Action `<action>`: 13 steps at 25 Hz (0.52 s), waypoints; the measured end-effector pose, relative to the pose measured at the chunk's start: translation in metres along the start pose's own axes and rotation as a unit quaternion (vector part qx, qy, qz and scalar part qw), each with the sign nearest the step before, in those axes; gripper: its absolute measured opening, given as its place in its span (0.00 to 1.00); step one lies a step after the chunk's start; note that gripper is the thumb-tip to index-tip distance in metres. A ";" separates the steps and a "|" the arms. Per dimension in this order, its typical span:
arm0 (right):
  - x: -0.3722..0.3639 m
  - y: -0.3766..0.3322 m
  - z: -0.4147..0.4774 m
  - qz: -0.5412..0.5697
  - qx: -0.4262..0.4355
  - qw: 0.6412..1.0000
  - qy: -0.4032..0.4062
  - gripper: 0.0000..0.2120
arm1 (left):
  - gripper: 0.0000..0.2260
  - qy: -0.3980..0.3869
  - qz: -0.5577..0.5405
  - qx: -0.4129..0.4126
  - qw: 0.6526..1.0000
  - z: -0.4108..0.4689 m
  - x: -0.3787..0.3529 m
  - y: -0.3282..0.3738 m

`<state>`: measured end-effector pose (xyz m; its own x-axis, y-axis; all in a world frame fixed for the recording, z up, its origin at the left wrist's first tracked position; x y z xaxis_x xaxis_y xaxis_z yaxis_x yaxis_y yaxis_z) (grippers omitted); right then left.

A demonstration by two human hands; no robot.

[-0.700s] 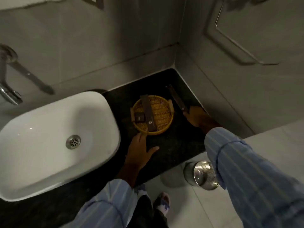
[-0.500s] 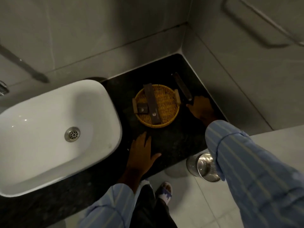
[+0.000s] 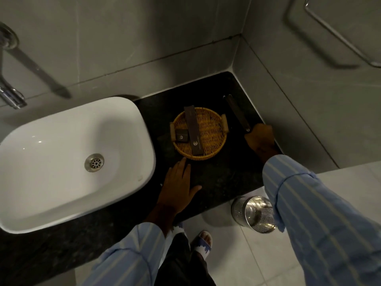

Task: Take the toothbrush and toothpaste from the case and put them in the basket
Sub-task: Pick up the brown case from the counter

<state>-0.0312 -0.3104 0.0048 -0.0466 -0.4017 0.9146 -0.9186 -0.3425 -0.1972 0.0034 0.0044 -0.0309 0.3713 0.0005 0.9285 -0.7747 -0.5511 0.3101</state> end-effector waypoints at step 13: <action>0.162 -0.022 -0.093 0.161 0.075 0.982 0.061 0.16 | 0.37 0.183 -0.162 -0.028 0.969 0.095 0.269 0.049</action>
<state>-0.0553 -0.2892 0.1902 -0.3798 -0.4087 0.8299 -0.7814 -0.3384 -0.5243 0.1137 -0.1021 0.2147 0.4014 0.4672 0.7878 -0.6786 -0.4259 0.5983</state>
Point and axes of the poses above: each hand's wrist, its own z-axis towards the middle knuckle, its own x-axis out of the back of the hand, y = z × x, the point moved 2 cm from there along z, towards the middle knuckle, and after that the axes turned 9 degrees about -x, right-handed, at the moved point
